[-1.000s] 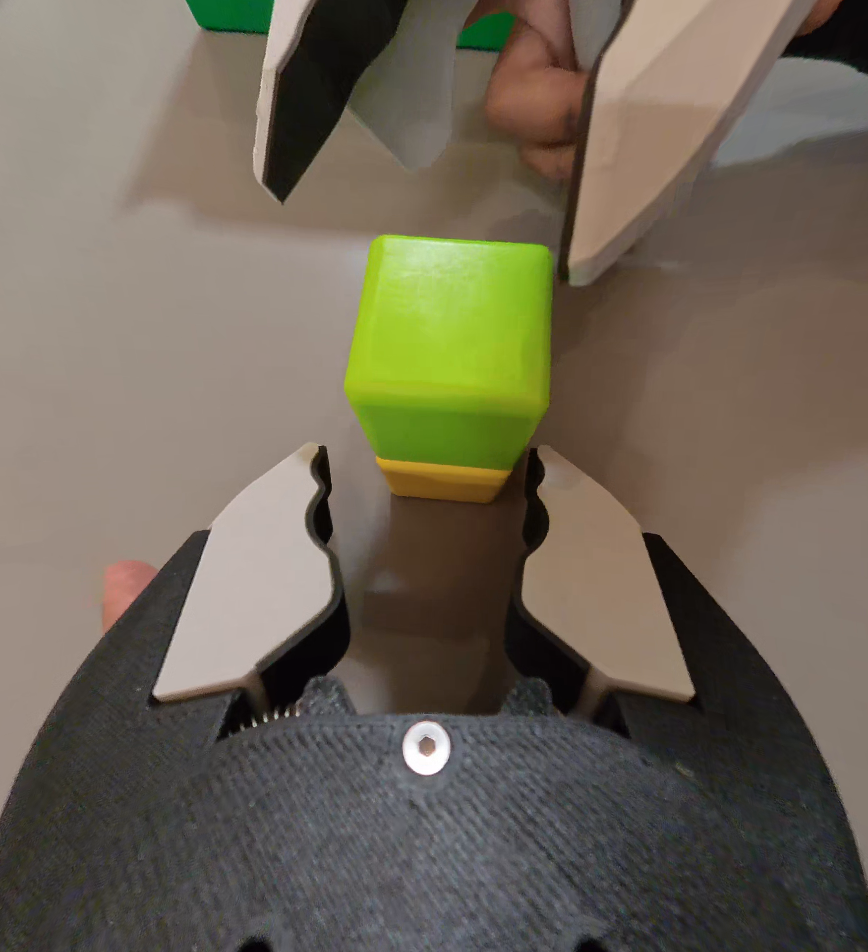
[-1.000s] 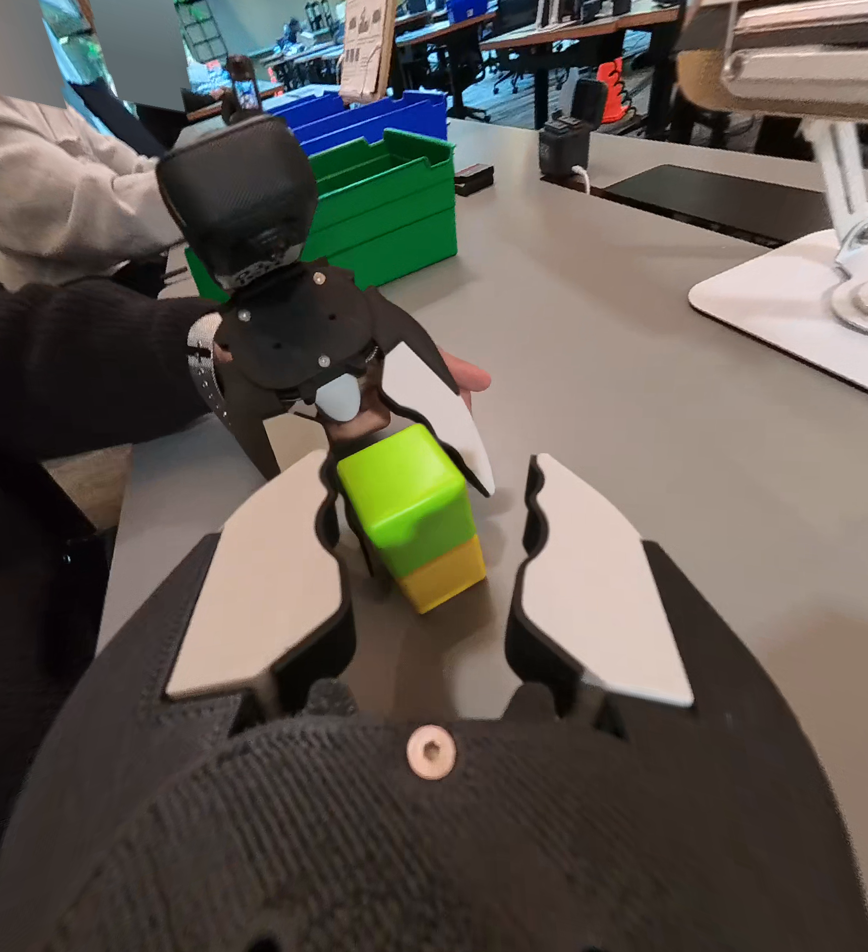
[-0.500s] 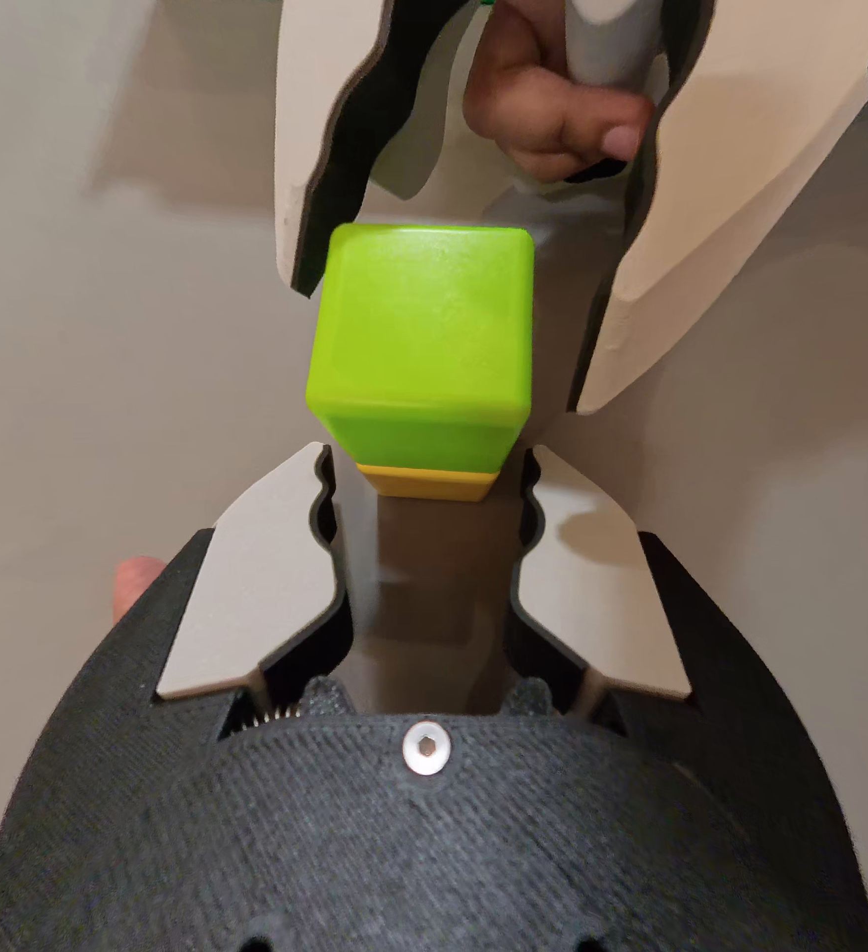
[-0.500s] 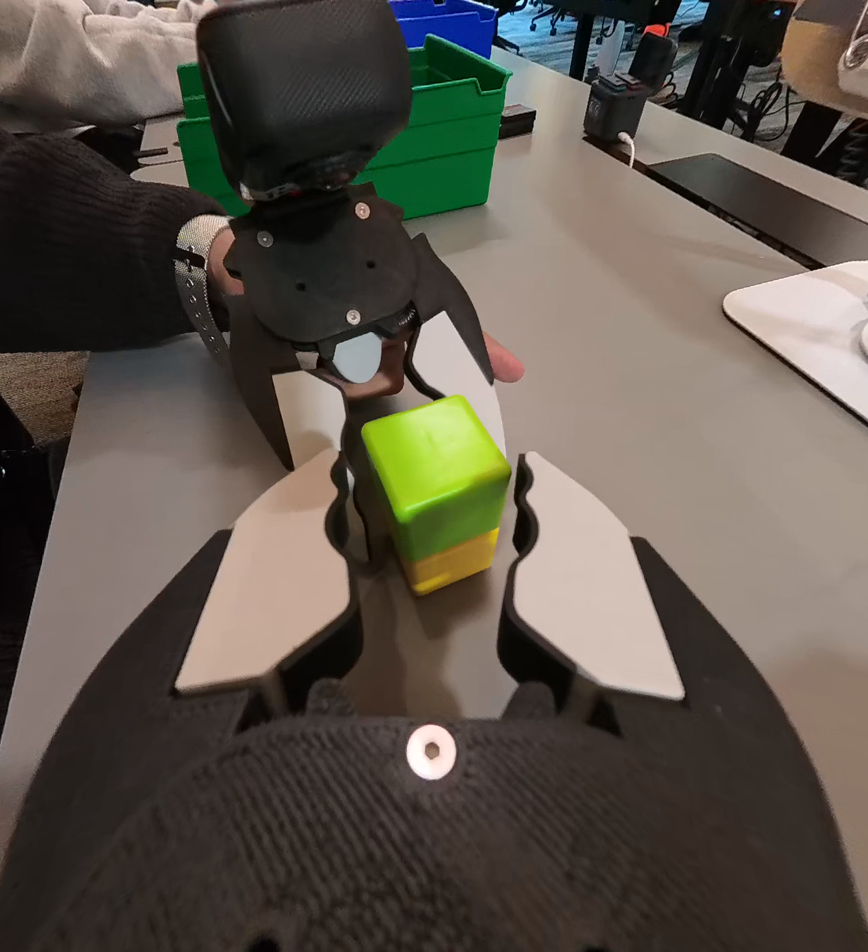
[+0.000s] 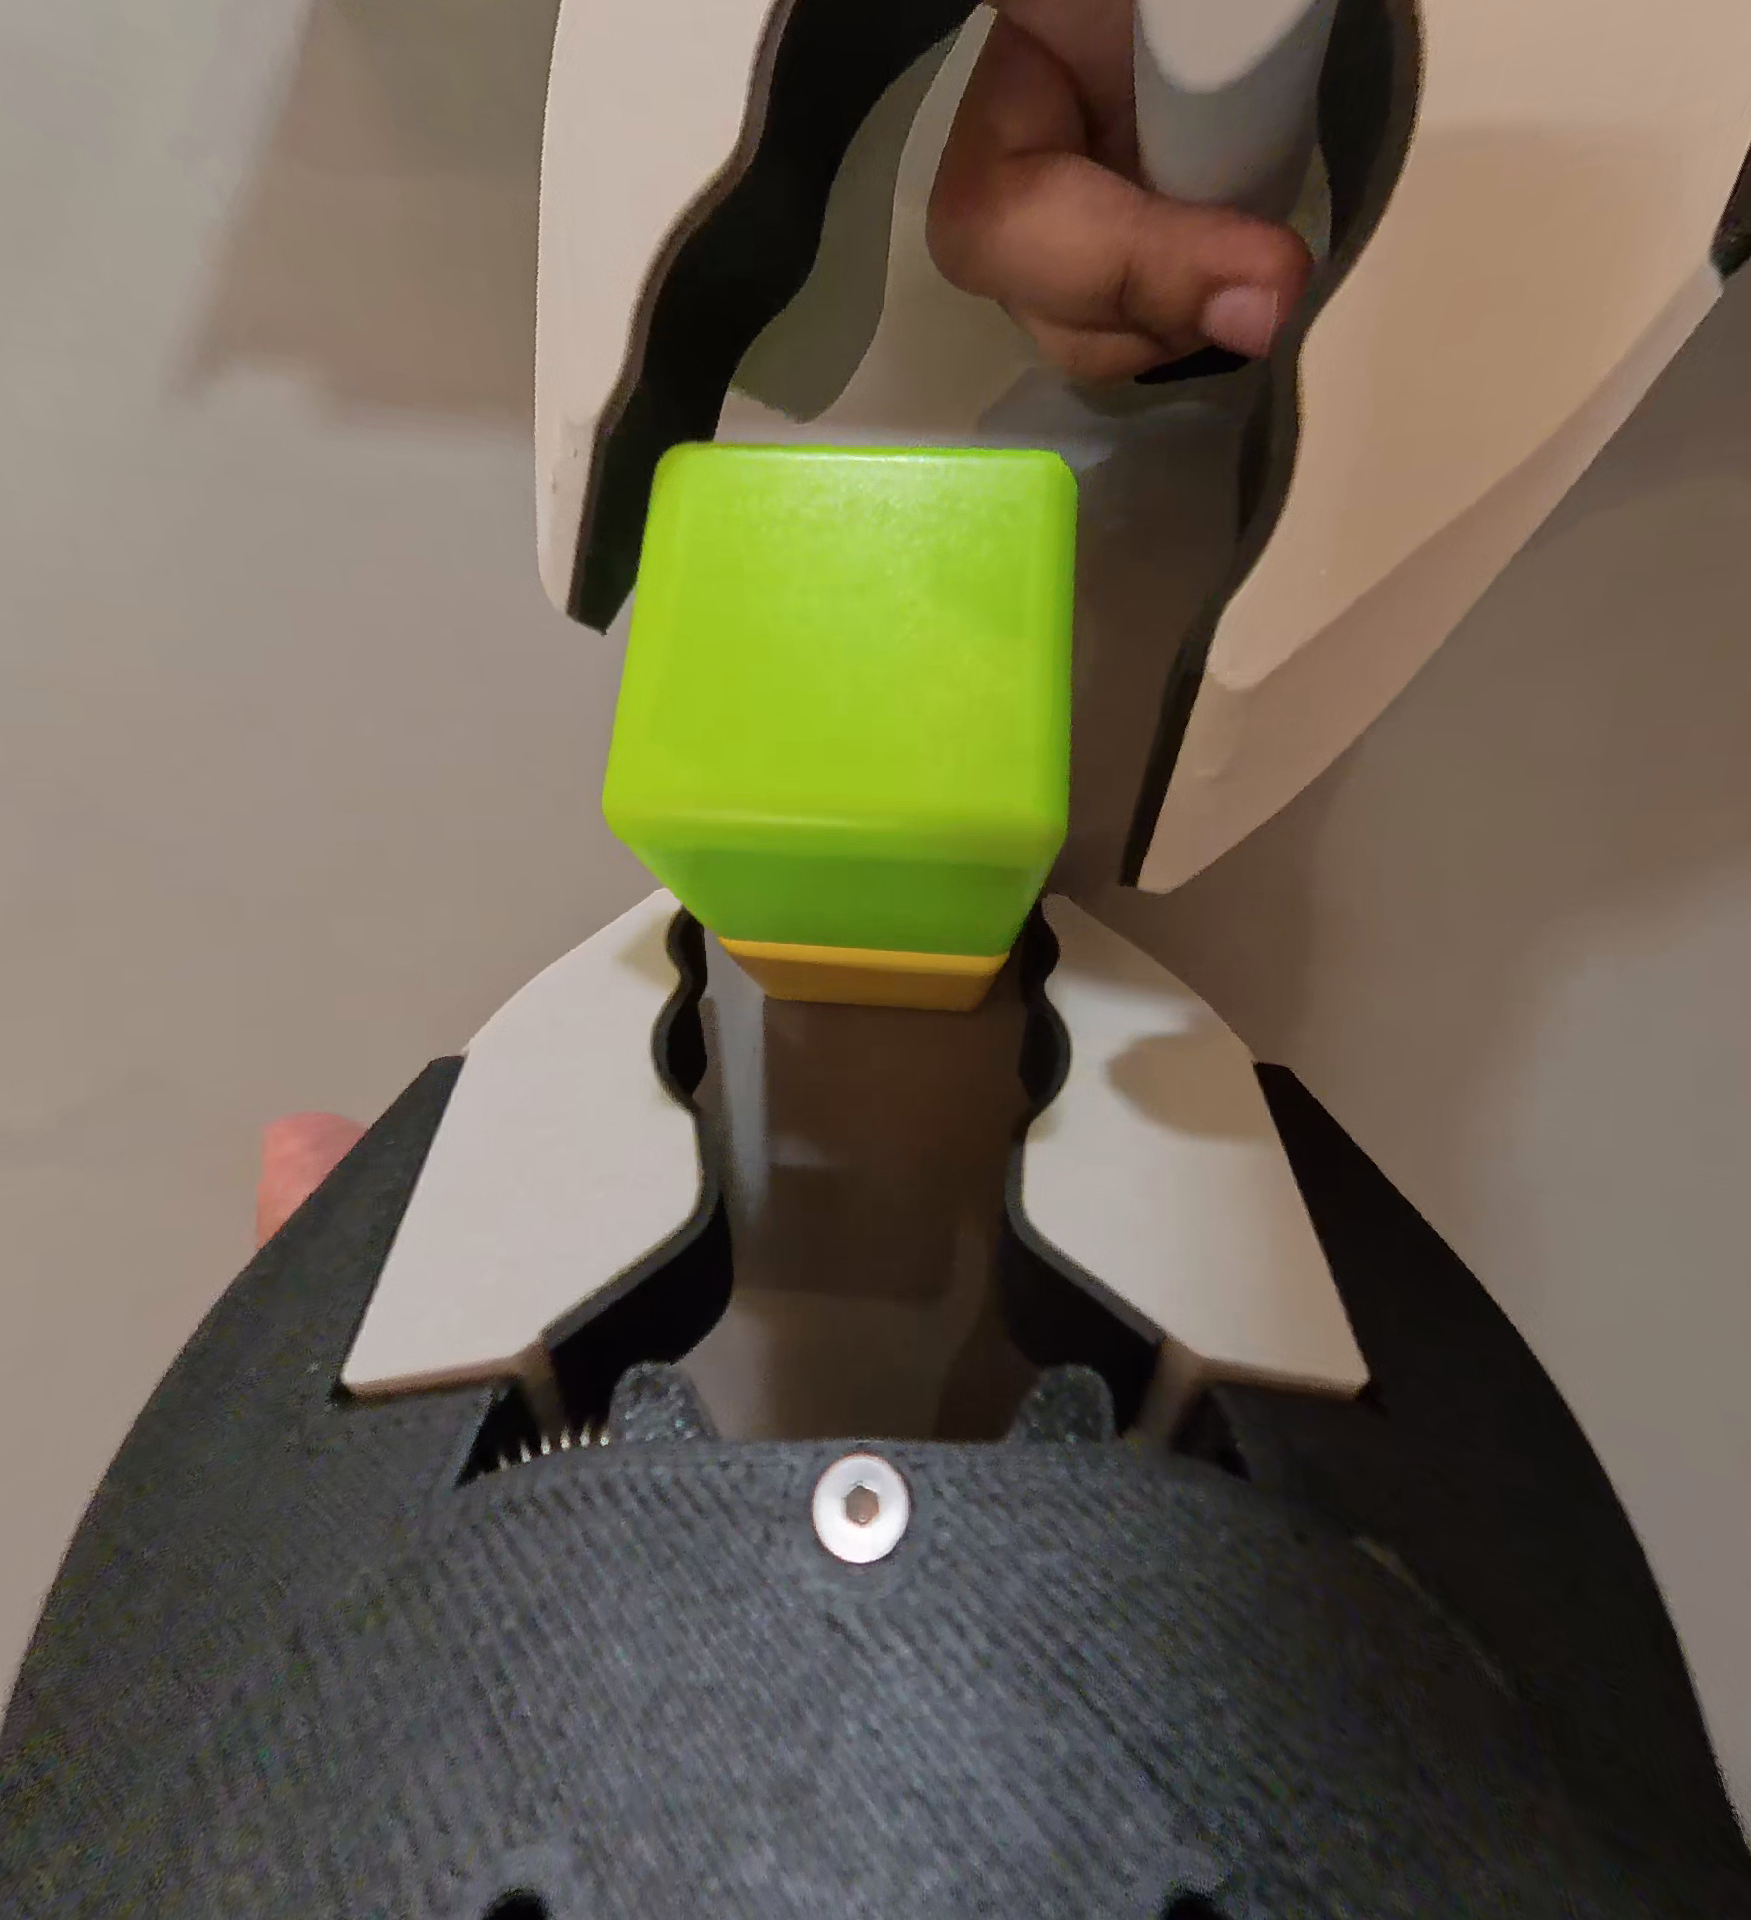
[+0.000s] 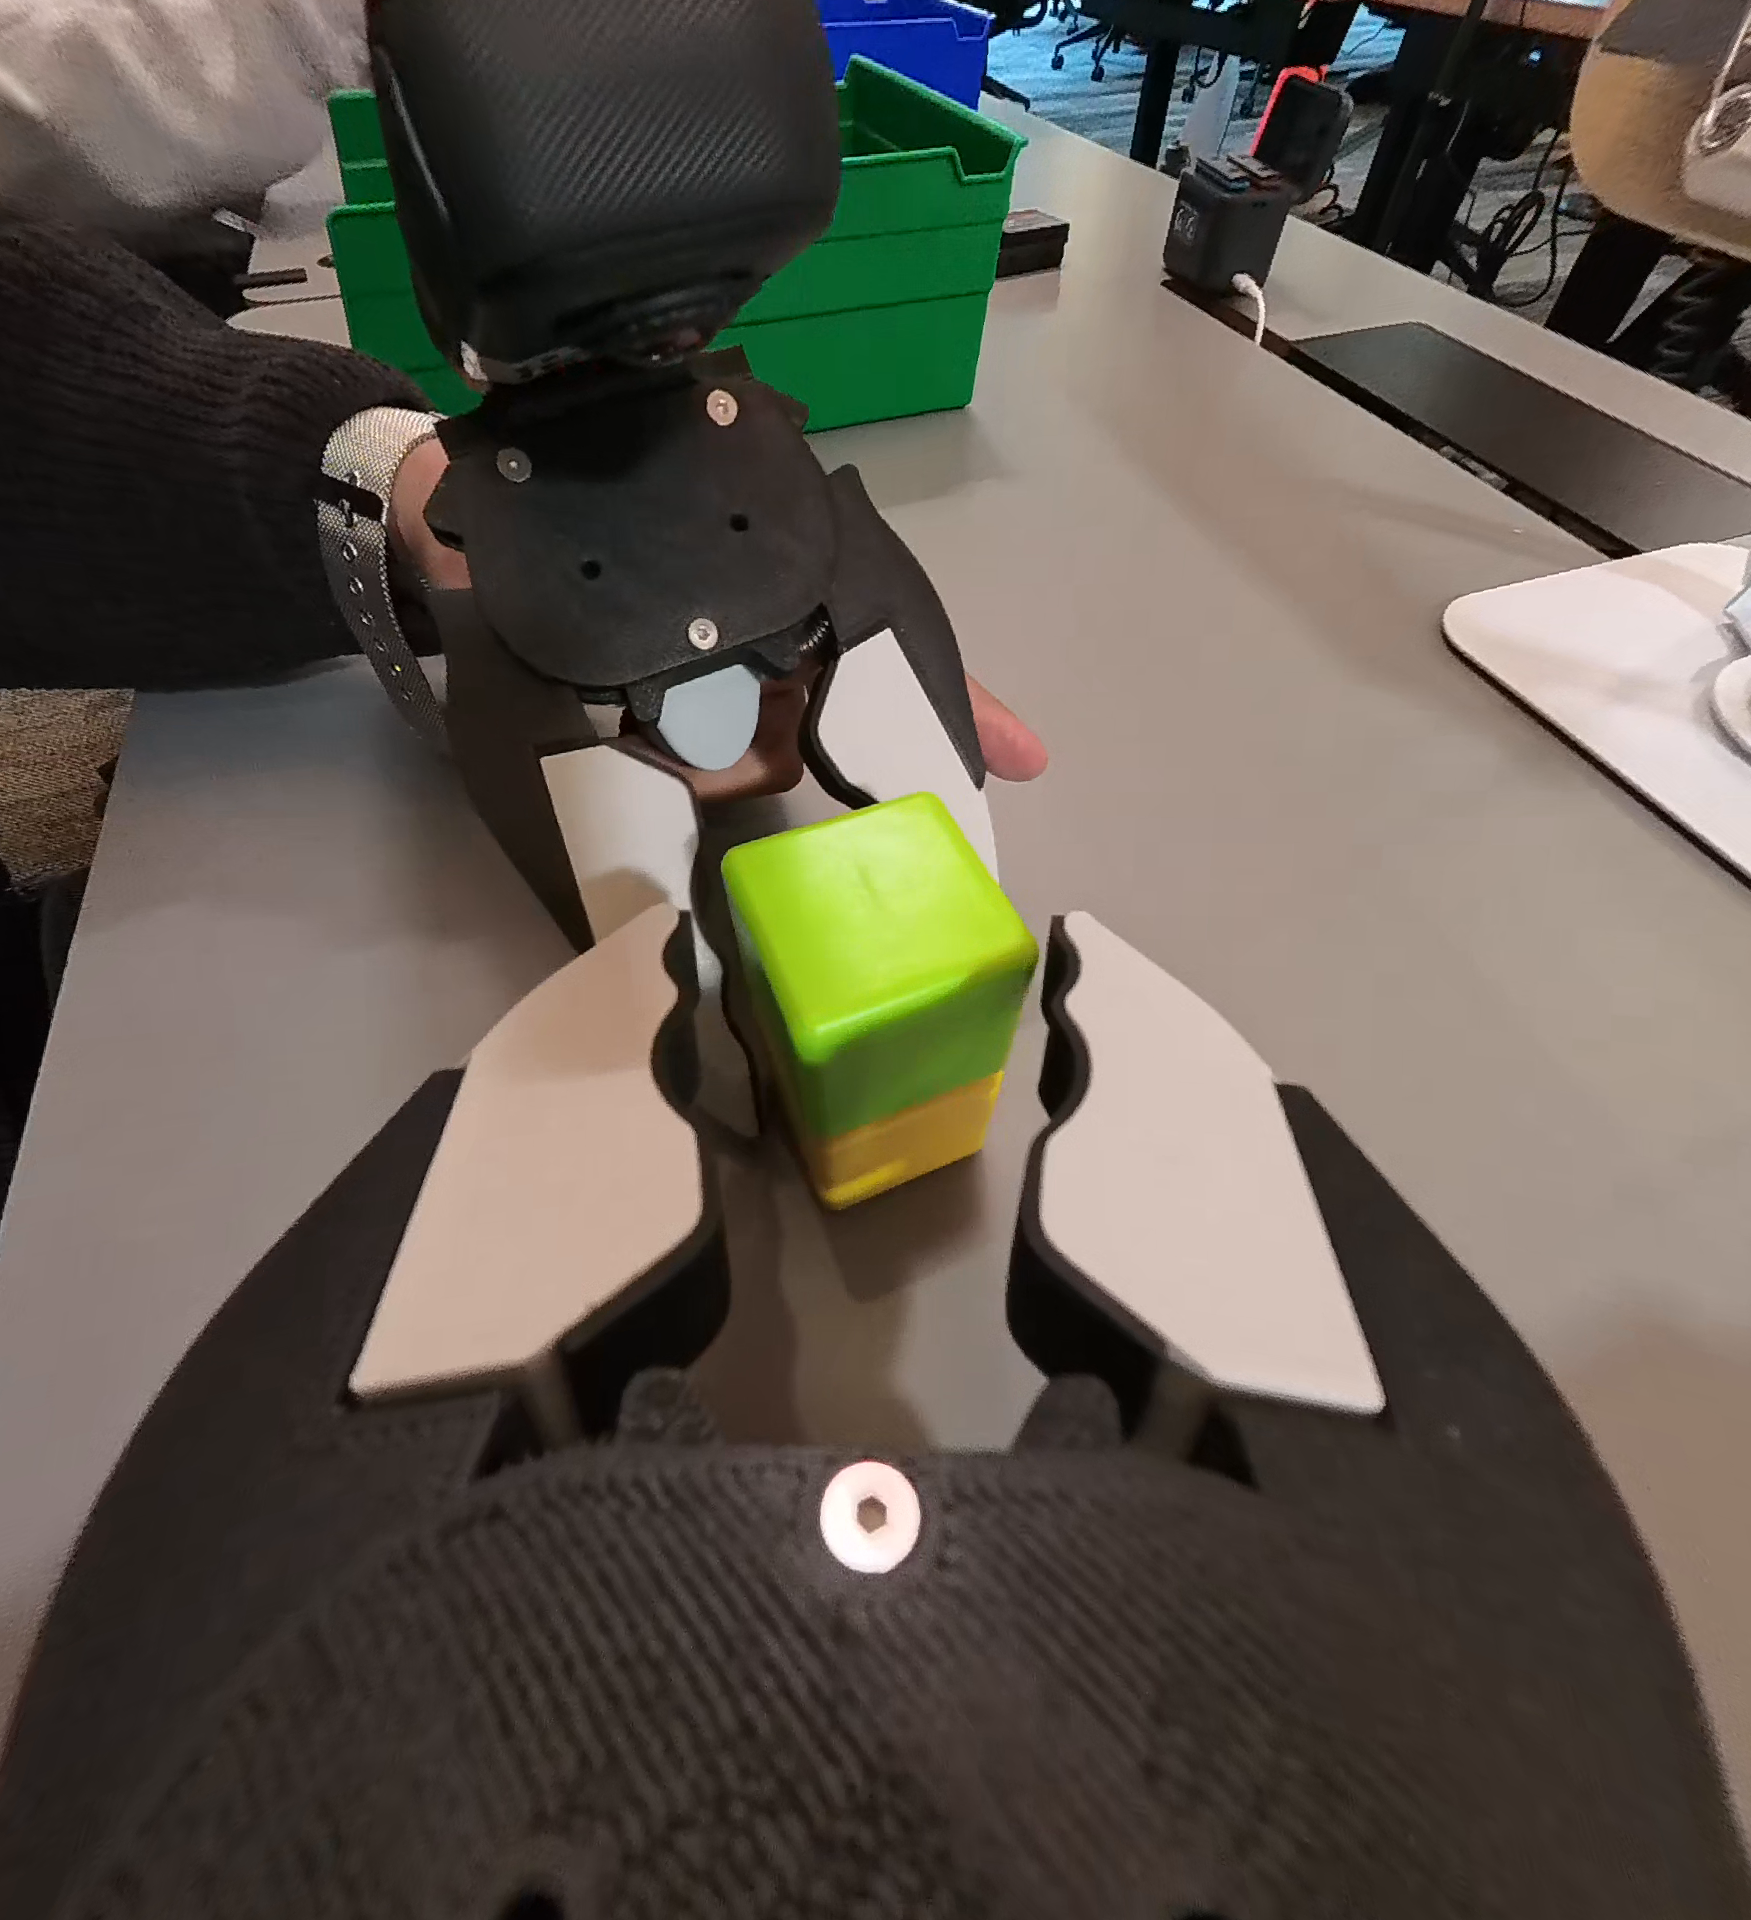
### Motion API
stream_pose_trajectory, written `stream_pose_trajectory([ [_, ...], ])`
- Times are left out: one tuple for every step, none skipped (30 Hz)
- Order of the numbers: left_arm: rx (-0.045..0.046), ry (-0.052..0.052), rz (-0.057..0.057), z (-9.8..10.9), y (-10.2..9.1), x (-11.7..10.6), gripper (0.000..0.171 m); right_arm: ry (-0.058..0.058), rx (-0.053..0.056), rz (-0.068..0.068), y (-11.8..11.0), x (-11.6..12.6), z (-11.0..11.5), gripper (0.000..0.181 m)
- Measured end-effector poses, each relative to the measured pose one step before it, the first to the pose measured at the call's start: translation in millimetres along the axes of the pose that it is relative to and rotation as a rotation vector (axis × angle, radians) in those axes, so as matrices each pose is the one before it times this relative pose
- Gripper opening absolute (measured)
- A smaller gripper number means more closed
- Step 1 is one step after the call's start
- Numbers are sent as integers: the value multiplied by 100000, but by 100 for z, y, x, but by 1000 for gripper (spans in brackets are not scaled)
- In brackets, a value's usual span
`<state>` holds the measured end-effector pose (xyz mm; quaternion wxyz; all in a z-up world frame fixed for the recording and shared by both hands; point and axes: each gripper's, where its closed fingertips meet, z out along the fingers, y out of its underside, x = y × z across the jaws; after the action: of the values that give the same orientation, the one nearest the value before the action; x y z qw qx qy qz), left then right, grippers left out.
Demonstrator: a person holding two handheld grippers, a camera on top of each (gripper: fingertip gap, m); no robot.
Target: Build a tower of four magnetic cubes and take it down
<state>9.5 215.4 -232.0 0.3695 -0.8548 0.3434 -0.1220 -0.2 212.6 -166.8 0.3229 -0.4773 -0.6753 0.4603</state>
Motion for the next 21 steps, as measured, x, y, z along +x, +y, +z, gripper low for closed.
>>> stream_pose_trajectory([
  [13, 10, -111, -3, 3, -12, 57, 176, -176, -194, 53, 0, 48, 65],
  [92, 94, -110, -10, -9, 5, 56, 209, -107, -222, 33, 9, 25, 65],
  [139, 124, -107, -6, -15, -5, 54, 101, -76, -231, 19, -14, 26, 65],
  [107, 120, -97, -16, -18, 7, 51, 3, -149, -184, 29, -21, 18, 65],
  [36, 169, 41, -3, 0, 26, 50, -63, -156, -129, 19, -21, 19, 65],
  [-28, -65, 49, 3, -1, -5, 50, 6, -156, -85, 30, -28, 17, 65],
  [-2, -32, 39, 0, 0, -7, 50, 157, -96, -102, 16, 12, 12, 65],
  [-13, 6, 8, 11, 4, 8, 49, 185, -30, -202, 15, 13, 23, 65],
  [-23, 99, -24, -1, 3, 0, 49, 225, -93, -263, 25, 10, 13, 65],
  [-16, 136, -86, 0, 2, 10, 49, 266, -168, -304, 45, 28, 8, 64],
  [-13, 121, -97, 5, -3, 2, 49, 334, -166, -364, 54, 40, 12, 63],
  [-10, 127, -50, 0, 1, 6, 49, 488, 14, -390, 48, 65, 8, 62],
  [-15, 108, -14, 4, -3, 8, 49, 643, 236, -385, 14, 81, 11, 60],
  [-7, 123, 21, 4, -4, 22, 49, 651, 283, -342, 12, 85, 3, 58],
  [-22, 245, 53, 5, 10, 28, 49, 92, 293, -375, 5, 12, -9, 57],
  [-20, 196, 67, 3, -2, 28, 49, -56, 353, -155, -4, -10, 1, 57],
  [-3, 58, -25, 0, 0, 9, 49, -43, 319, -22, -2, -5, 4, 57],
  [-3, 46, -14, 0, 0, -7, 49, -53, 235, 40, 4, 5, 13, 57],
  [-11, 72, 43, 4, -3, 14, 49, -53, 59, 35, 34, -18, 34, 57],
  [-16, 38, 43, -2, 2, 16, 49, 98, -127, -126, 47, -9, 47, 58],
  [-4, -16, 64, 0, 1, -7, 49, 296, -1, -471, 23, 7, 43, 58],
])
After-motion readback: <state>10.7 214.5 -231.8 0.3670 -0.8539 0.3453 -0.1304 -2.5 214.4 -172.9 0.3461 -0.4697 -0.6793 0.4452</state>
